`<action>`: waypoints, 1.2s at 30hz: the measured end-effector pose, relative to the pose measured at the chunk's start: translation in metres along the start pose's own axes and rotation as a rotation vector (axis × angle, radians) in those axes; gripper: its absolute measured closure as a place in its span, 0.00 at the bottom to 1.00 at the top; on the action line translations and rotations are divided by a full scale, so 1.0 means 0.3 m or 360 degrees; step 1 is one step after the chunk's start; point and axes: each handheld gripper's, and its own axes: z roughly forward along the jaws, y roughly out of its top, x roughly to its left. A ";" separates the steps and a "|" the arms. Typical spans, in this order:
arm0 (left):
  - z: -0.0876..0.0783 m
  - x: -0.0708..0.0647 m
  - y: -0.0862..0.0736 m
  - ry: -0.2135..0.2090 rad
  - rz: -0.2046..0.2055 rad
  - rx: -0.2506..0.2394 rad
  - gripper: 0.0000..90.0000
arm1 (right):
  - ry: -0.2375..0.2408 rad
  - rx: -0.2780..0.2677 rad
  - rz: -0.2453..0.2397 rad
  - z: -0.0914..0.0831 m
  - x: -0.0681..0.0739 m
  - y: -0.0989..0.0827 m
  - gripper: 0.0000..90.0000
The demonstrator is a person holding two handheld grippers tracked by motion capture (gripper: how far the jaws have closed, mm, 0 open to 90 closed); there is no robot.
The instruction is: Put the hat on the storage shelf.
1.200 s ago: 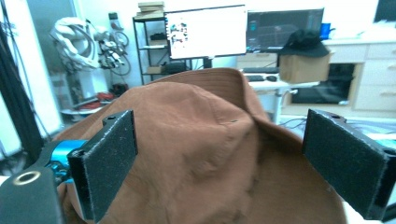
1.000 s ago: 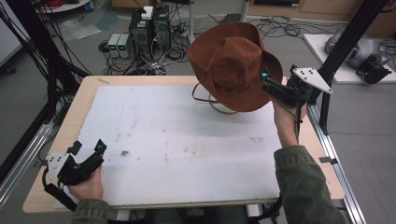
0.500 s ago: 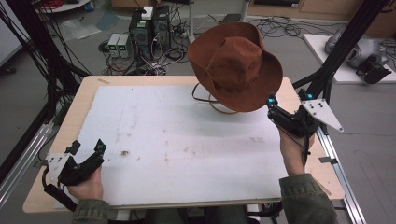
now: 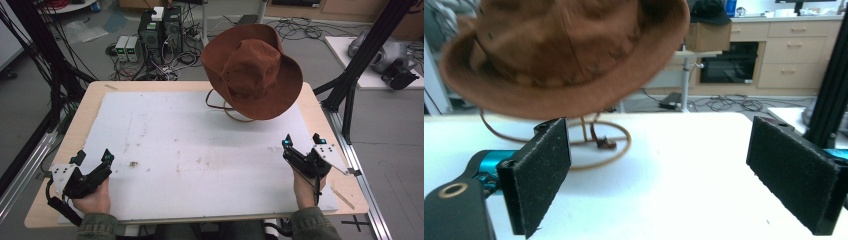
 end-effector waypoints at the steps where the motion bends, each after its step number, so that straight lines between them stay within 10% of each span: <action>1: 0.000 0.000 0.000 0.0001 0.0002 0.0000 0.19 | -0.0008 0.0000 -0.0008 -0.002 -0.001 -0.013 0.11; 36: -0.005 -0.008 0.003 -0.0002 0.0026 -0.0012 0.19 | -0.0039 0.0015 0.0035 -0.015 -0.009 -0.061 0.11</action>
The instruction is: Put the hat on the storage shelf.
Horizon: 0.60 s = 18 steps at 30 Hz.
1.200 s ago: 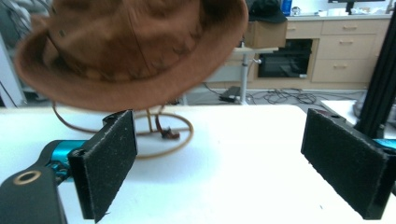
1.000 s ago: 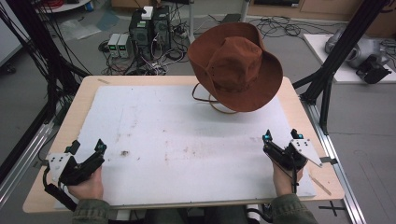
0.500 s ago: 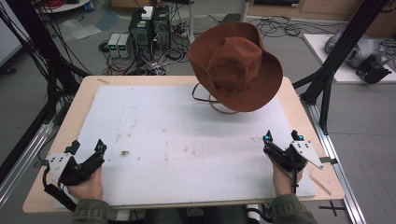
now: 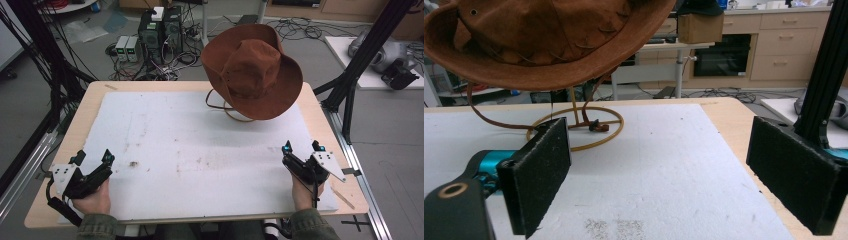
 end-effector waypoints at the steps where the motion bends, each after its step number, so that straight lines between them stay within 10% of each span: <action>1: -0.001 0.001 0.000 0.0002 0.0004 0.0001 0.19 | 0.0001 0.0001 0.0001 0.000 0.000 0.000 0.11; 18: -0.003 -0.001 0.002 0.0004 0.0015 -0.0005 0.19 | 0.0002 0.0008 -0.0001 -0.003 0.000 -0.001 0.11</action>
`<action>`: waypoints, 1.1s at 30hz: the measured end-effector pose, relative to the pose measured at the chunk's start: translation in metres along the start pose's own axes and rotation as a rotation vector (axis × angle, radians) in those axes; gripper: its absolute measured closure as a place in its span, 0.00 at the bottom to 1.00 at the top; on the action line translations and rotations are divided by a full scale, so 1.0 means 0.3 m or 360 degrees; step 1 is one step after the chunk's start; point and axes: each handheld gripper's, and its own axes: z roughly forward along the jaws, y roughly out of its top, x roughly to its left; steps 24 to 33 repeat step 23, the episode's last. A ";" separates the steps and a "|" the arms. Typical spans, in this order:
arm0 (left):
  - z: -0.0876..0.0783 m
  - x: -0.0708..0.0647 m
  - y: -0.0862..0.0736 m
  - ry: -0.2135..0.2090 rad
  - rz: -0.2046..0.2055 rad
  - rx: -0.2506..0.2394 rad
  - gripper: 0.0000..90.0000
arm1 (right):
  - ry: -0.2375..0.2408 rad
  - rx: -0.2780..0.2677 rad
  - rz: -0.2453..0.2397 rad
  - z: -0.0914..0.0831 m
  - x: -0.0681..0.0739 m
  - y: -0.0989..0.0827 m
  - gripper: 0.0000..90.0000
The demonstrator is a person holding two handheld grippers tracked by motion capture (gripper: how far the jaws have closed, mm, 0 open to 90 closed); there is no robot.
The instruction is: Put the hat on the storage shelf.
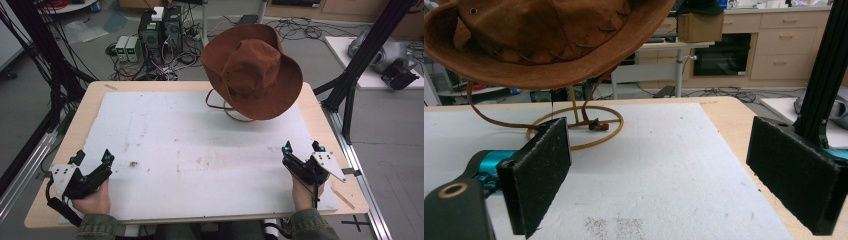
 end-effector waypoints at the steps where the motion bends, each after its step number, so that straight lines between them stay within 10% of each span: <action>1: 0.000 -0.001 0.000 -0.0002 -0.0001 -0.0002 0.19 | 0.0000 0.0000 0.0000 0.000 0.000 0.000 0.11; 33: -0.003 0.000 0.002 -0.0001 0.0005 -0.0010 0.19 | 0.0016 0.0002 0.0003 -0.002 0.004 -0.002 0.11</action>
